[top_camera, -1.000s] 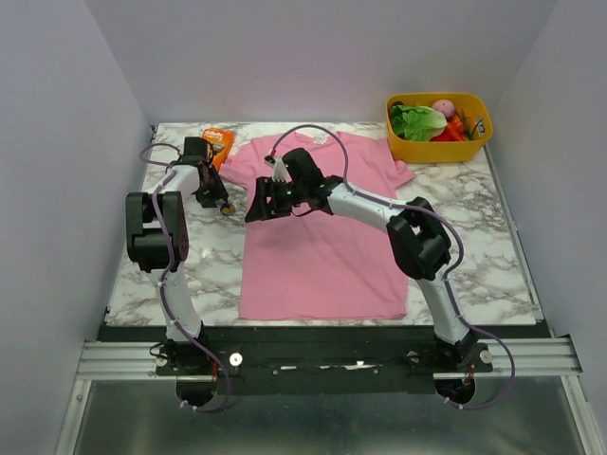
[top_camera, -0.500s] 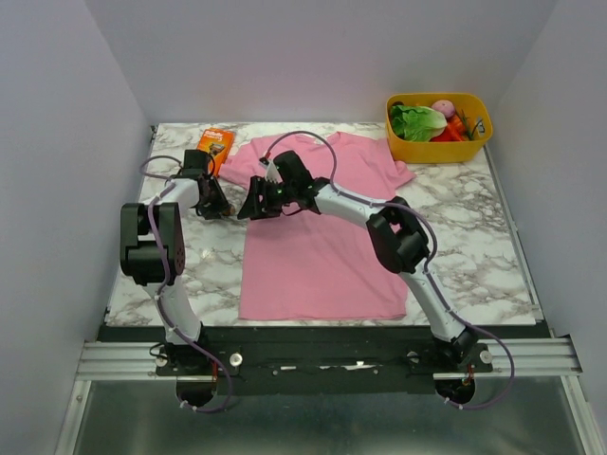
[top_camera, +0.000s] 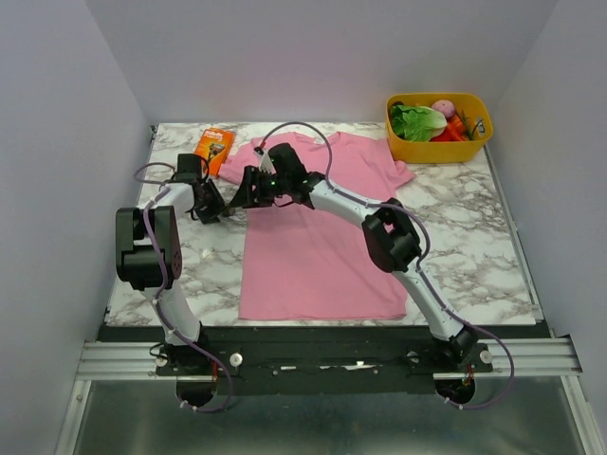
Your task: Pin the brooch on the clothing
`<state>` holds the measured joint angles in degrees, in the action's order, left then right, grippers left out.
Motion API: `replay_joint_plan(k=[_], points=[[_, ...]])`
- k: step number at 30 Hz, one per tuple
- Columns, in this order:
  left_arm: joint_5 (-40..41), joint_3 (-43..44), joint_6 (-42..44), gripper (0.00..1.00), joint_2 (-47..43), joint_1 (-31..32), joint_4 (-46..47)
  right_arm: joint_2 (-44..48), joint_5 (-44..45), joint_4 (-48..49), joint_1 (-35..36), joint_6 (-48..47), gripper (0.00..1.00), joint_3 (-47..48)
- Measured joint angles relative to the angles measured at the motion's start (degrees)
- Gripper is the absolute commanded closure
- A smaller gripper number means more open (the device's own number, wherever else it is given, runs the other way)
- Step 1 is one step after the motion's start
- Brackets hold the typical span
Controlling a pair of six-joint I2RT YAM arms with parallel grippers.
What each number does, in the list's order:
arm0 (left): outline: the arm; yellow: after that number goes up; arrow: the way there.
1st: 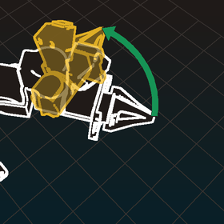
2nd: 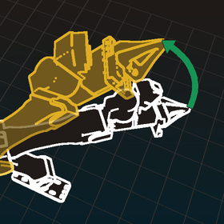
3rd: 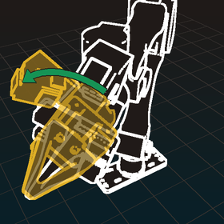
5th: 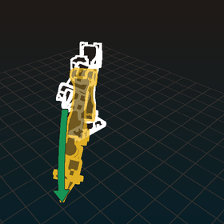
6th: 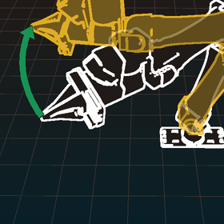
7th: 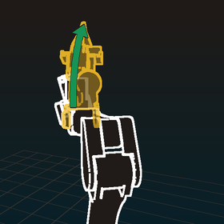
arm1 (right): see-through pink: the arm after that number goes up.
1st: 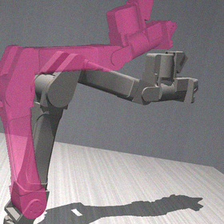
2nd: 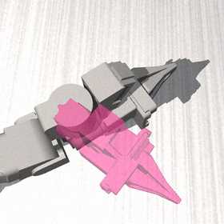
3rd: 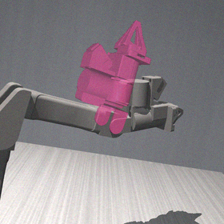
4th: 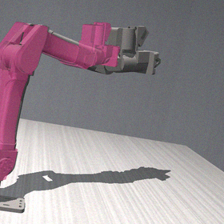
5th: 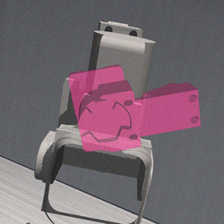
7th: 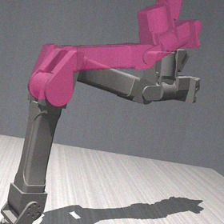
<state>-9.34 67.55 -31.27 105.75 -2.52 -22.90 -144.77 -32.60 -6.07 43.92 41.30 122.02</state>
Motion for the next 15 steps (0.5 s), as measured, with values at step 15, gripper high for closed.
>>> replay_joint_plan(k=[15], points=[[-0.70, 6.27, -1.53, 0.84, 4.61, -4.35, -2.03, -8.96, 3.69, 0.02, 0.00, 2.43, 0.41, 8.59]])
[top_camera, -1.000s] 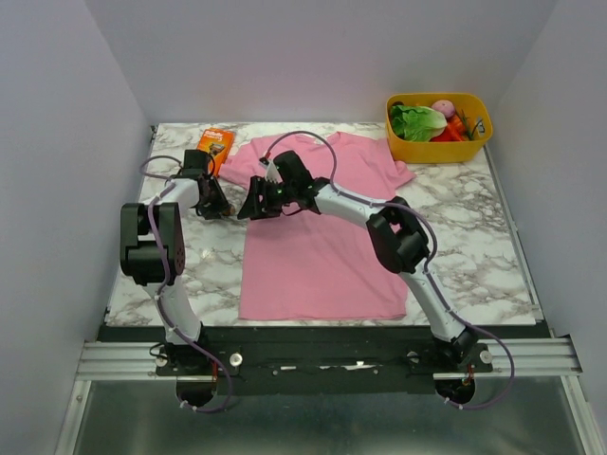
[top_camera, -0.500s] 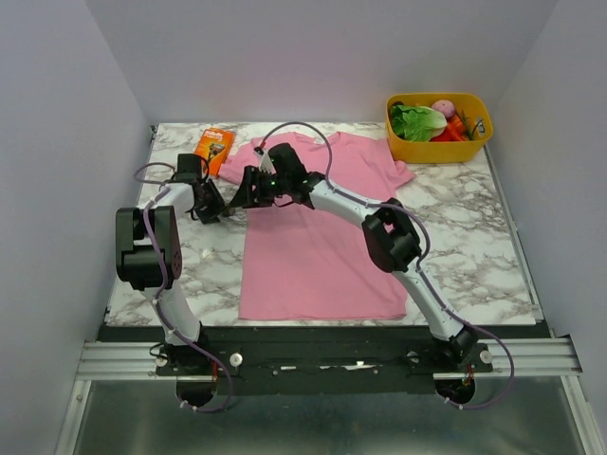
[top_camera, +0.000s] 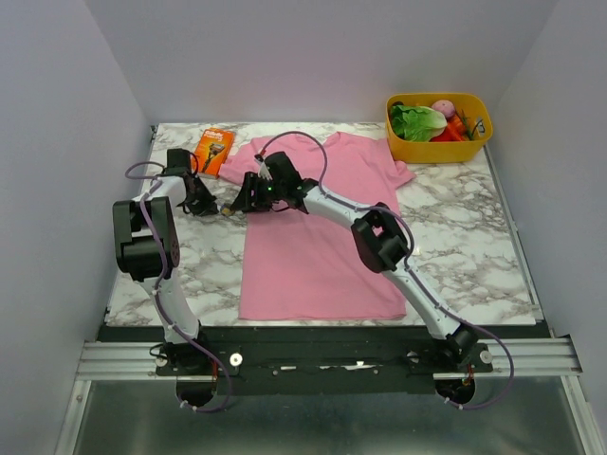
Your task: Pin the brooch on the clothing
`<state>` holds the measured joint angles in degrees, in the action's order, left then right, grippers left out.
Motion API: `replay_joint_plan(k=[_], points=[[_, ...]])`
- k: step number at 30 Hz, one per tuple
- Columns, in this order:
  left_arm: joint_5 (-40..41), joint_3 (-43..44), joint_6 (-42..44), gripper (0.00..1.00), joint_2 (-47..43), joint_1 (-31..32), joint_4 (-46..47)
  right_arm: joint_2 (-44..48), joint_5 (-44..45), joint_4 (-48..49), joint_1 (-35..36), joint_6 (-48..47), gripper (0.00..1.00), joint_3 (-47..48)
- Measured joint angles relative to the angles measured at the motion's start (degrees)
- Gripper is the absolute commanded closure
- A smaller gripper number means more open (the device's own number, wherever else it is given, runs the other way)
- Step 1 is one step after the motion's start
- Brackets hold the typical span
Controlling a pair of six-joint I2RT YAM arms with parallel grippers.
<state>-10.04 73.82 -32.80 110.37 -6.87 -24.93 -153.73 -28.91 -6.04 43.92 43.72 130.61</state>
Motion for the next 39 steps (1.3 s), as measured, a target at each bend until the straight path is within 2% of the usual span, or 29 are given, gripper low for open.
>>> replay_joint_plan(k=[3, 17, 32, 39], points=[[-1.03, 0.52, -0.15, 0.87, 1.11, -0.98, -0.02, -1.36, 0.74, 0.00, 0.00, 0.81, 0.42, 0.72], [-4.87, 3.87, -0.07, 0.88, 4.17, -1.51, 0.31, -3.15, 2.75, -0.04, 0.00, 2.89, 0.44, 4.13], [-7.06, 4.74, 1.25, 0.88, 5.22, 1.97, 0.28, -4.22, 2.08, -0.04, 0.00, 6.38, 0.49, 5.46], [-8.41, 0.83, 1.03, 0.88, 3.04, 2.08, 2.45, -1.46, -0.13, 2.14, 0.02, 6.62, 0.50, -1.31]])
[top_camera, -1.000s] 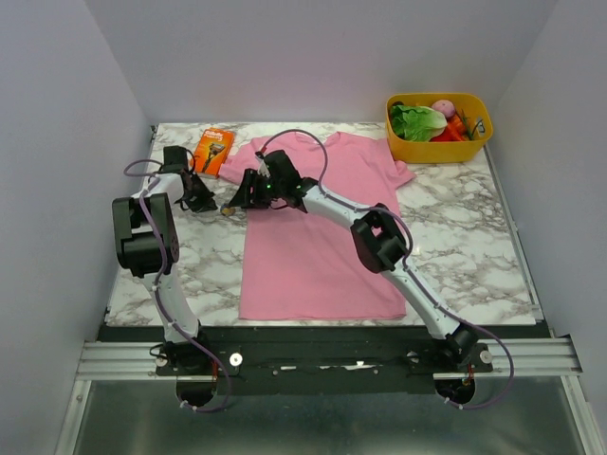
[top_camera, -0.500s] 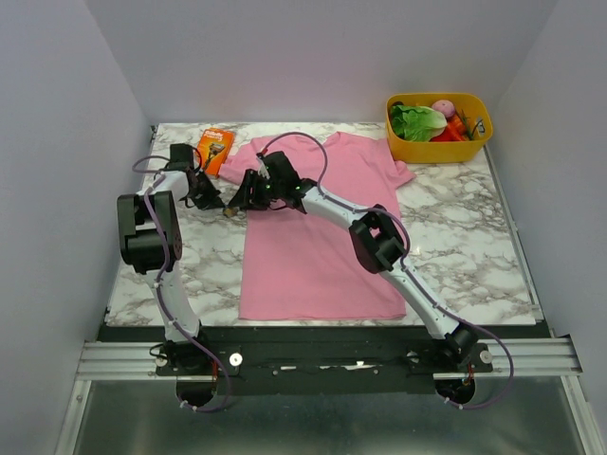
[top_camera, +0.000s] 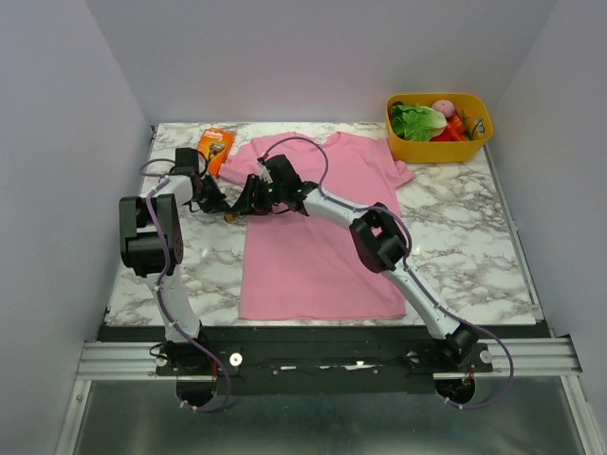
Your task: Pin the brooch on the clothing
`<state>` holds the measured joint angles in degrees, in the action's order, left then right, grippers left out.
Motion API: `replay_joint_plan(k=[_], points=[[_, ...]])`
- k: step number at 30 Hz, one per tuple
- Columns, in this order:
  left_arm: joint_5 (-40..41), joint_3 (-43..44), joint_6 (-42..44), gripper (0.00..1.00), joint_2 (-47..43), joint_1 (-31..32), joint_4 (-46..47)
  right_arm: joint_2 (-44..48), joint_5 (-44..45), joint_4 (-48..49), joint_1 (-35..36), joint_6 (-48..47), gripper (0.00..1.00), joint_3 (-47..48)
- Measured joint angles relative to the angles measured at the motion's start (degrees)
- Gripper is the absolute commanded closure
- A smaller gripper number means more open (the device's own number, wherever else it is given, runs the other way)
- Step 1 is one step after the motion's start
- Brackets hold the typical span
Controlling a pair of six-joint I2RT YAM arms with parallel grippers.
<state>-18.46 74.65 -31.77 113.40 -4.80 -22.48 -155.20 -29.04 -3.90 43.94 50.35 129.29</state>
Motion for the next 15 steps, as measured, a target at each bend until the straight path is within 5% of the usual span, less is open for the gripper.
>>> replay_joint_plan(k=[15], points=[[5.11, -3.93, 0.85, 0.86, -4.55, 0.02, -3.54, 3.58, -1.73, -0.31, 0.66, -2.19, 0.50, -5.75]])
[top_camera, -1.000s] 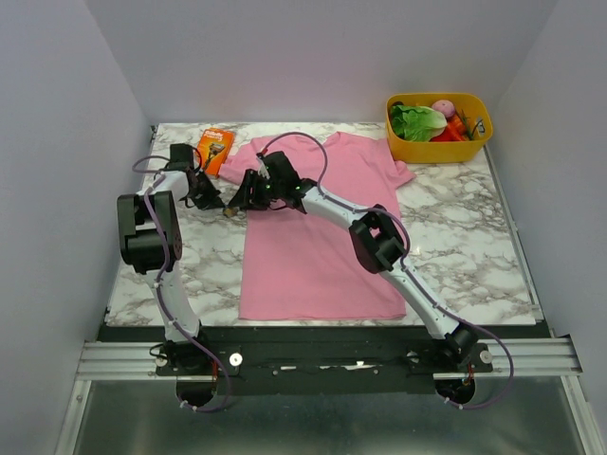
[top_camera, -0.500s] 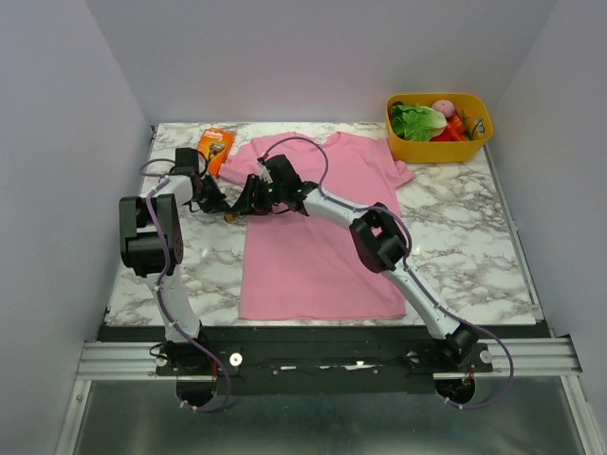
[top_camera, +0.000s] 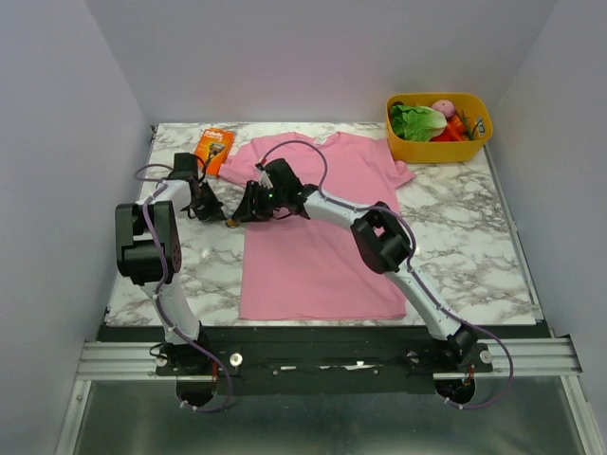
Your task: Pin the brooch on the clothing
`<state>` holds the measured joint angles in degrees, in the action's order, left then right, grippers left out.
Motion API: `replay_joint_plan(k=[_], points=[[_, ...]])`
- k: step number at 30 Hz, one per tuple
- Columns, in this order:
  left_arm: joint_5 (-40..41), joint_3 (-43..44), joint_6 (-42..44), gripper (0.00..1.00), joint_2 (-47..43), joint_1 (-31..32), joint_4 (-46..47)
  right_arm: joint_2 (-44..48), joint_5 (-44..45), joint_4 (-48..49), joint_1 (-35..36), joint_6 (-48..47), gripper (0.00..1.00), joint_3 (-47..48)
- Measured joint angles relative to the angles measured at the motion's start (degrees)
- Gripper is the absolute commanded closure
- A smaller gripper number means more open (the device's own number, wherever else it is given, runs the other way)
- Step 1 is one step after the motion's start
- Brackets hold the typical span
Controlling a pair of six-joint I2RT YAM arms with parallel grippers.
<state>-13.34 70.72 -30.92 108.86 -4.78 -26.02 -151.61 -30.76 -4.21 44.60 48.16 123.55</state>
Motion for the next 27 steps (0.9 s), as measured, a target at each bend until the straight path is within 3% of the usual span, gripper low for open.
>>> replay_joint_plan(k=[17, 27], points=[[-2.71, -4.46, -0.42, 0.86, -2.29, -0.02, 3.37, 0.50, -0.28, -0.61, 1.79, -0.24, 0.51, -0.74], [3.85, -5.73, -0.28, 0.84, -7.41, 0.02, -0.68, 1.16, -0.26, -1.57, 1.81, -0.48, 0.51, -1.38]])
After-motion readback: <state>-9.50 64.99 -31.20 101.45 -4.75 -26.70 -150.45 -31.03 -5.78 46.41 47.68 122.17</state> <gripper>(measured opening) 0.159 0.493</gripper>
